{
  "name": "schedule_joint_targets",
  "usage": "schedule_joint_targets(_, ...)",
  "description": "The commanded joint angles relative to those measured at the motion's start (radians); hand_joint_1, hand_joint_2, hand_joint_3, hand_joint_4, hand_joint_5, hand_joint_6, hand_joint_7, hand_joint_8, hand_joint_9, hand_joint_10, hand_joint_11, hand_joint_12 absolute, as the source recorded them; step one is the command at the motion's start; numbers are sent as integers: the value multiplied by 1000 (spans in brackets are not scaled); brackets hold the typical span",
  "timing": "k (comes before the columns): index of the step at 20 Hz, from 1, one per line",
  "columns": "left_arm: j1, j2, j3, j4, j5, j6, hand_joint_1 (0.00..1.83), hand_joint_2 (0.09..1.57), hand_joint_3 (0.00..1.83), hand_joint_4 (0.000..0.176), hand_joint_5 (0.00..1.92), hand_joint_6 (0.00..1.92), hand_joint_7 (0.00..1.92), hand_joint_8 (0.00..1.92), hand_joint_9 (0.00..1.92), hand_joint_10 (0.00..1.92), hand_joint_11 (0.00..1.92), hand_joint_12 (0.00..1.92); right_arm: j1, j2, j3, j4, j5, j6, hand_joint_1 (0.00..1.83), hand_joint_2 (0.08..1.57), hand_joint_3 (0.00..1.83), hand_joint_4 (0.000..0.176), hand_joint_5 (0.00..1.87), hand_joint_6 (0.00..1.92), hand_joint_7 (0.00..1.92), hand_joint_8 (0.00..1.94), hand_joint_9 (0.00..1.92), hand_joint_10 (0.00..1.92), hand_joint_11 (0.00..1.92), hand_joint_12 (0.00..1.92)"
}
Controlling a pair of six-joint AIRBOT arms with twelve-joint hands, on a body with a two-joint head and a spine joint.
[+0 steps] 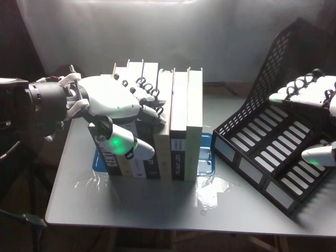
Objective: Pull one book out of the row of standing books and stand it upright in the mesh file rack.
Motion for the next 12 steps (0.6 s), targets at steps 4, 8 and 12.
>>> schedule_joint_targets(4, 14, 31, -45, 81, -59, -52, 0, 1275, 10, 0, 457, 20, 0, 0, 0, 0, 0, 0, -4, 13, 2, 26, 102, 2, 328, 1252, 1, 1, 0, 0, 0, 0, 0, 0, 0, 0)
schedule_joint_targets(8, 15, 58, -87, 133, -98, -94, 13, 1291, 10, 0, 486, 23, 0, 0, 0, 0, 0, 0, -9, 13, 1, 32, 104, 2, 359, 1253, 1, 0, 0, 0, 0, 0, 0, 0, 0, 0)
schedule_joint_targets(12, 25, 78, -119, 147, -135, -119, 0, 1323, 19, 0, 409, 0, 0, 0, 0, 0, 0, 0, -12, 13, 0, 34, 104, 2, 345, 1251, 0, 0, 0, 0, 0, 0, 0, 0, 0, 0)
